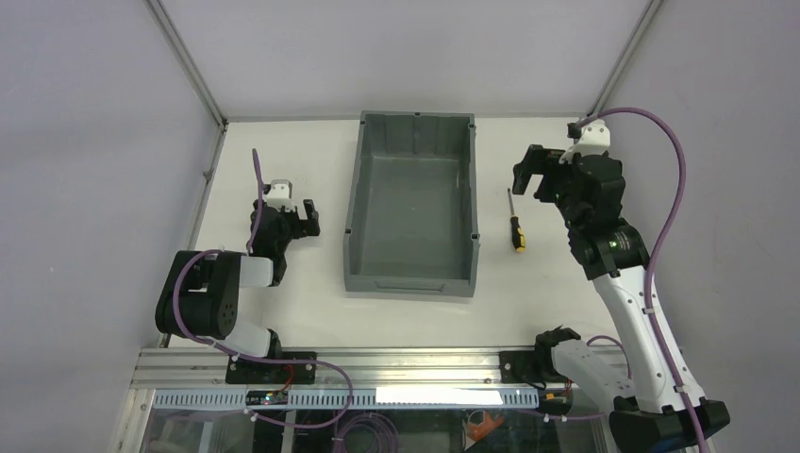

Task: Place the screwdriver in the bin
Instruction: Pick up the screwdriver from the center of the board.

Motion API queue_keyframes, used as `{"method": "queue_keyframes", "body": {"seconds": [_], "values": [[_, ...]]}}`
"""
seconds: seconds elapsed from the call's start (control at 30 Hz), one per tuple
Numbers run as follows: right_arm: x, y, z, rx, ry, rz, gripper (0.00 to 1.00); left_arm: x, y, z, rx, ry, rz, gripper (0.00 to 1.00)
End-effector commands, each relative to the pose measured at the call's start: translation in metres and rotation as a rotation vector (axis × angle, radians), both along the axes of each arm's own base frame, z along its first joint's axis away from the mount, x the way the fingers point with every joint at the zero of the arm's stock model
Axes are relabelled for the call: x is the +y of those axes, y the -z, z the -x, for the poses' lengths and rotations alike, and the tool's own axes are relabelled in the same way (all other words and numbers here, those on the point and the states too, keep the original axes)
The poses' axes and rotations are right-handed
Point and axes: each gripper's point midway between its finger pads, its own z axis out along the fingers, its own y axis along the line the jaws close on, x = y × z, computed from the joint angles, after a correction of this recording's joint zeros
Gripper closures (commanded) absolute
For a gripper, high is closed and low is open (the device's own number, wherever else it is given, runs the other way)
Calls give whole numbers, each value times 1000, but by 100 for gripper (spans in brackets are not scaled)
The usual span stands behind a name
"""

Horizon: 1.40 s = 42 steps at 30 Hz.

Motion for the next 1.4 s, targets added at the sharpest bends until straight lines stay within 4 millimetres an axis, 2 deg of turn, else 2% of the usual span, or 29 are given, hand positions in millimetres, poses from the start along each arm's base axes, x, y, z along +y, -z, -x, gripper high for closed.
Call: {"method": "queue_keyframes", "body": {"seconds": [0.0,0.37,0.47,0.57,0.77,1.0,1.2,1.37], "values": [[-2,-32,3,-95,8,-5,1,-1,-22,-12,-83,18,-13,1],[-2,-33,1,-89,27,-7,1,0,-22,-12,-82,17,-14,1],[6,-33,0,-81,-13,-1,1,0,-22,-12,-82,17,-14,1],[12,-37,-2,-75,-43,1,1,0,-22,-12,-83,18,-13,1],[10,-52,-8,-25,-33,39,1,-1,-22,-12,-83,18,-13,1],[10,-59,-25,86,-9,75,1,-1,-23,-13,-84,18,-13,1],[15,-47,-43,207,-10,104,1,0,-22,-12,-83,17,-14,1],[17,-29,-60,316,-5,133,1,0,-22,-12,-82,17,-14,1]]}}
